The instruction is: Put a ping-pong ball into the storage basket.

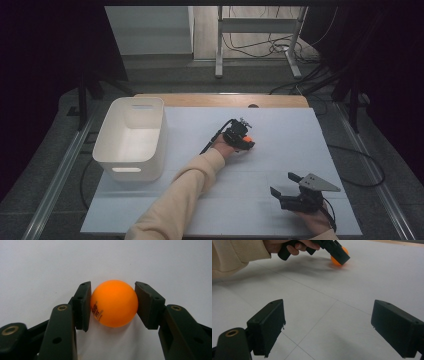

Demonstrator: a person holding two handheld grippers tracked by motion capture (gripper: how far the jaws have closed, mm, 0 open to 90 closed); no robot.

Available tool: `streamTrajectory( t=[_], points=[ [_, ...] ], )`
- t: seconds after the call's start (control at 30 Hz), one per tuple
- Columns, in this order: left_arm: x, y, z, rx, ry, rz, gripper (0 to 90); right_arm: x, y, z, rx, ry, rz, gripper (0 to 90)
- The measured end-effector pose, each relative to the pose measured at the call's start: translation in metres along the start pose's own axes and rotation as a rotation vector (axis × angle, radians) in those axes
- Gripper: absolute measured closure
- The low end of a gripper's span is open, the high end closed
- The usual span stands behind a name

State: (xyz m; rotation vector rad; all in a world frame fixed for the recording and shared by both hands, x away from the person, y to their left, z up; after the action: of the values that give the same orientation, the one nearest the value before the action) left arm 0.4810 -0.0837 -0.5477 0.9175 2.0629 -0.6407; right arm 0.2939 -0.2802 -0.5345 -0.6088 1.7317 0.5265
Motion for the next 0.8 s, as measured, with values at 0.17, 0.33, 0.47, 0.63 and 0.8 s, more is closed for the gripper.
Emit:
streamTrajectory(
  t=[0.17, 0.33, 0.47, 0.63, 0.8],
  points=[
    [0.0, 0.001, -0.003, 0.0, 0.004, 0.002, 50.7, 0.0, 0.0, 0.0, 0.001, 0.0, -0.002, 12.2],
    [-0.002, 0.0, -0.006, 0.008, -0.003, 0.0, 50.8, 0.0, 0.0, 0.0, 0.001, 0.001, -0.003, 12.2],
    [-0.003, -0.001, -0.009, 0.013, -0.006, 0.005, 50.8, 0.0, 0.0, 0.0, 0.001, 0.002, -0.004, 12.2],
    [-0.005, -0.003, -0.014, 0.018, -0.015, 0.009, 50.8, 0.0, 0.0, -0.001, 0.004, 0.0, -0.005, 12.2],
    [-0.006, -0.006, -0.019, 0.034, -0.028, 0.009, 50.8, 0.001, 0.0, -0.001, 0.005, 0.002, -0.007, 12.2]
  ],
)
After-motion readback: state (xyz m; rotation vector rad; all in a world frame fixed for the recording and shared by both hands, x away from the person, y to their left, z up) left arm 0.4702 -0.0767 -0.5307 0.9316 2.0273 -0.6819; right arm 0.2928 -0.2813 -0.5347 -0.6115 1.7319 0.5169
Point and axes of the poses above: each handheld gripper's, and its own axes: z roughly forward along the jaws, x roughly out of its underside, y roughly to its left, the point moved 4 cm from there along z, roughly forward along the jaws, and after that the axes turned 14 degrees about -y, right-handed, at the moved point
